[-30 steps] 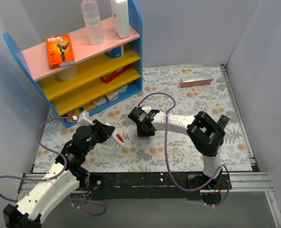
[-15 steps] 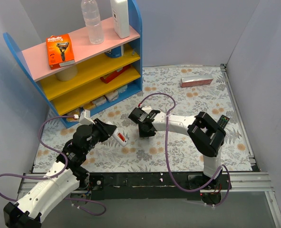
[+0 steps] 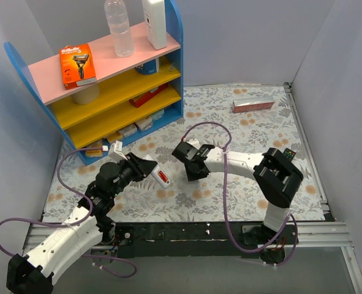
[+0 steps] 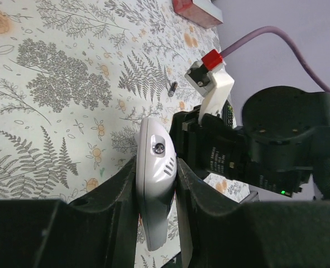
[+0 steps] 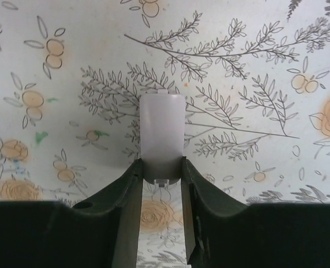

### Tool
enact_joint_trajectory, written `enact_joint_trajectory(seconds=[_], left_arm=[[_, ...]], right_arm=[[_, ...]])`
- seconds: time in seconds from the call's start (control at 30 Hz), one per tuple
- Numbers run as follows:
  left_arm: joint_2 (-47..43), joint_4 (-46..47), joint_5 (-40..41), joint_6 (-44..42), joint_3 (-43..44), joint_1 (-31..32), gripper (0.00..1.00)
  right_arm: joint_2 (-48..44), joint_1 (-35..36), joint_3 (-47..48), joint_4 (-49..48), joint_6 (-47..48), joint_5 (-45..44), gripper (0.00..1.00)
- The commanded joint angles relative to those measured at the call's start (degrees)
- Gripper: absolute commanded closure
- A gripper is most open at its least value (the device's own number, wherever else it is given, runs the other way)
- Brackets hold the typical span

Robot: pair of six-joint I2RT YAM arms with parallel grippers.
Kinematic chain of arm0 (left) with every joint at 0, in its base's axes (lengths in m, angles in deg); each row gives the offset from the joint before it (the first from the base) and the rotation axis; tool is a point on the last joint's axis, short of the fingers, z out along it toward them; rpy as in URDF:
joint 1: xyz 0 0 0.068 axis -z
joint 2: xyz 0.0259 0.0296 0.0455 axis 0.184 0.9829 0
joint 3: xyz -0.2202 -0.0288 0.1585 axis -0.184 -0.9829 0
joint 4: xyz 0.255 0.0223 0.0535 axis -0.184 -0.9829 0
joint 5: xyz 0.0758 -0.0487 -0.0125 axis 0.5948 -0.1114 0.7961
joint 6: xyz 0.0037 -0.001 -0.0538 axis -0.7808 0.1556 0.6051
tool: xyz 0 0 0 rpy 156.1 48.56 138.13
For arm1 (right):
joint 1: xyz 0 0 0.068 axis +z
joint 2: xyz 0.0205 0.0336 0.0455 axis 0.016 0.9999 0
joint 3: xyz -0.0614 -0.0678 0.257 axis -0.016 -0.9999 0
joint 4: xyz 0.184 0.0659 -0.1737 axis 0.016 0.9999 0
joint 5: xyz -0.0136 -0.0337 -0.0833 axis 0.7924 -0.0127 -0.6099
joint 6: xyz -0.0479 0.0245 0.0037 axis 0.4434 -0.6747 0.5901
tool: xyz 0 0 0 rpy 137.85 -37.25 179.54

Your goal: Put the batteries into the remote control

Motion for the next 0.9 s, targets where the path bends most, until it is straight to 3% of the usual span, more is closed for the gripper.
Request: enact_joint_trajectory(seconds=[0.0,0.33,0.6,0.87], left_arm=[[2.77,10.53,-4.23,-0.20,-1.27,0.29,1.00],[14.46,28.99,-13.11,2.78,-2.77,0.20,1.00],[20.52,37.00,-13.99,5.51,-2.33,0.20,1.00],[22.46,40.95,-13.99,7.01,-2.94,0.29,1.00]], right_arm=[[-7.65,0.49,-0.42,0.22,6.54,0.98,0.82],[-19.34,1.01,7.66,6.44,20.43,9.24,0.88],[-17.42,4.09,19.42,17.25,23.78,13.64,0.87],[-13.55,6.55,24.27,22.80,24.65,15.83,0.87]])
